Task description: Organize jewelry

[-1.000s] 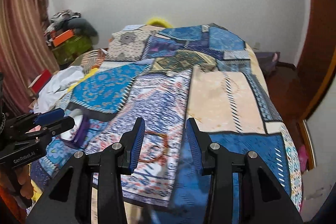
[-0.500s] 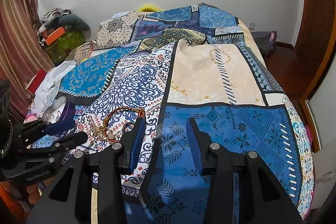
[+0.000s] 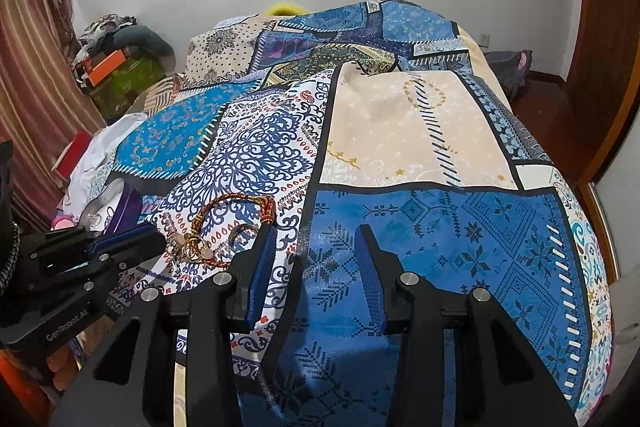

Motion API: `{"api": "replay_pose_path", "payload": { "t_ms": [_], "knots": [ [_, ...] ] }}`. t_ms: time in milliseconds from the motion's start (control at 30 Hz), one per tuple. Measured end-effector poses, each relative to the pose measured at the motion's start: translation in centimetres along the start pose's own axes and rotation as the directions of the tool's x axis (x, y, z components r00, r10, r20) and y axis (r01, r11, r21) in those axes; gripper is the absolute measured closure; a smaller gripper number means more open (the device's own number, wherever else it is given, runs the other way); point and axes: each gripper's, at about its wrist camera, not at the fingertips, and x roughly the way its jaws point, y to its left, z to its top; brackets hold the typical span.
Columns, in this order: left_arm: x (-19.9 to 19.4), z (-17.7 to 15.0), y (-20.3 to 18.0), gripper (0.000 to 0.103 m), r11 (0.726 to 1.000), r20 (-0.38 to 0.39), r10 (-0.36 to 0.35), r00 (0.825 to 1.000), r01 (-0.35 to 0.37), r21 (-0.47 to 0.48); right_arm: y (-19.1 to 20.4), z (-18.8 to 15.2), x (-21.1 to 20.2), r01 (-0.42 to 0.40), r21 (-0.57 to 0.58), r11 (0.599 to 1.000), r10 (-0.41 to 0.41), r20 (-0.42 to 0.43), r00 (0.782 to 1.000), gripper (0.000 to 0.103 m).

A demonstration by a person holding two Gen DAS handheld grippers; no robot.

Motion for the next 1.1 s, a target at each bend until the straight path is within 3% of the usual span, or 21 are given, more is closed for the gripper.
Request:
{"api": "replay_pose_path", "payload": {
  "t_ms": [233, 633, 1100],
  "knots": [
    [1.1, 0.1, -0.4, 0.094, 1.0, -0.023, -0.008, 1.0, 0.008, 0.0, 0.0, -0.1, 0.1, -0.003, -0.004, 1.0, 0.002, -0.004, 1.0, 0.066],
    [-0.4, 0.4, 0.3, 0.099, 0.999, 0.026, -0.031, 0.999, 0.032, -0.032, 1.2, -0.2, -0.6, -0.024, -0.016, 1.0, 0.024, 0.004, 1.0, 0.066],
    [-4.6, -0.7, 2.9, 0.099, 0.997, 0.082, 0.022, 0.996, -0.016, -0.074, 6.6, -1.5, 0.5, -0.147, -0.122, 0.982, 0.143, -0.044, 0.989, 0.066]
  ]
}}
